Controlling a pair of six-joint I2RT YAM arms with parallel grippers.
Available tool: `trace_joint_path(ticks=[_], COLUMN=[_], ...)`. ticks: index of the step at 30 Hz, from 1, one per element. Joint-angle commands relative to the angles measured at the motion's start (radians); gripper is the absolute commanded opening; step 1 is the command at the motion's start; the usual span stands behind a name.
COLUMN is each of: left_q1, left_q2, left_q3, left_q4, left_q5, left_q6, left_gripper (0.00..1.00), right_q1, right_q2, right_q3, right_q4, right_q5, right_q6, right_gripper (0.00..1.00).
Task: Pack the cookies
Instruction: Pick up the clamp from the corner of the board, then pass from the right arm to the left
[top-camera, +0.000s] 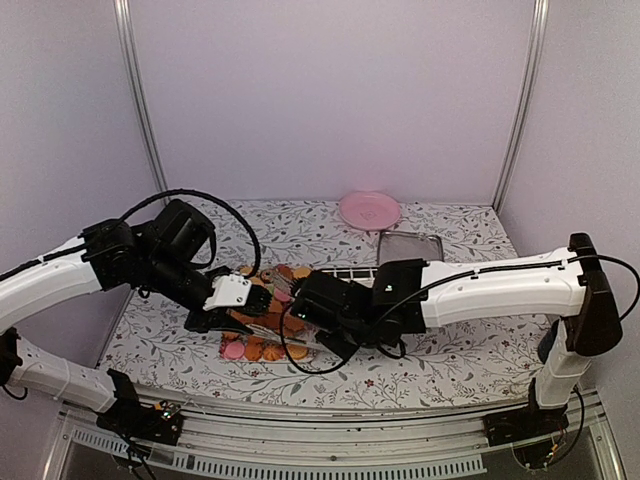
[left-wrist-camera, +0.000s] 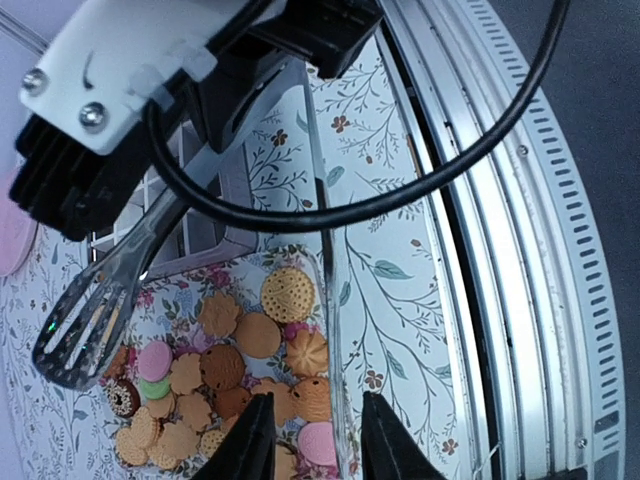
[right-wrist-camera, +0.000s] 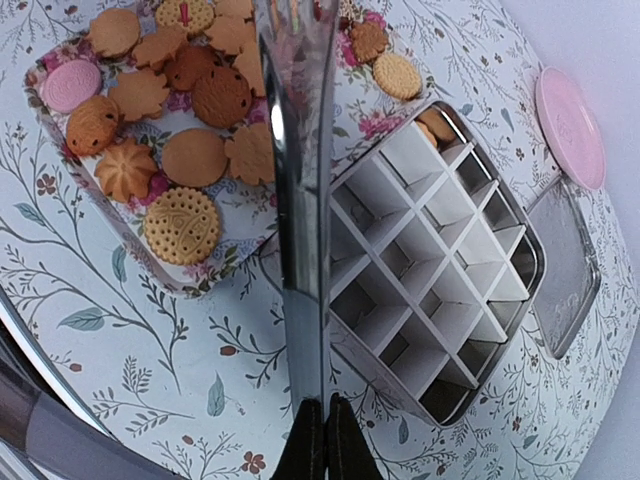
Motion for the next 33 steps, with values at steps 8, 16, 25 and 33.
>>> trace_joint_path(ticks=[8, 16, 25, 33], left_q1=[-0.018, -0.015, 0.244, 0.427], left_q2=[-0.007, -0.009, 0.097, 0.07], left_q3=[-0.061, -0.077, 0.065, 0.139], left_q4=[0.083, 0.097, 0.149, 0.41], left_q5=[-0.114, -0.107, 0.136, 0.396], left_q6=[-0.021, -0.015, -0.184, -0.553], left_gripper=[0.14, 0.0, 0.0, 0.0], right_q1=[-0.02, -0.035, -0.26, -0.464], right_q2=[0.091, 0.093, -0.133, -0.399], right_q3=[0.182, 0.225, 0.231, -0.063], right_q4=[0.022, 0.037, 0.233, 0.755], right_q5=[0.042, 0.015, -0.301, -0.771], right_q6=[-0.15, -0.18, -0.159, -0.023], right_gripper=[0.0, 0.34, 0.99, 0.99])
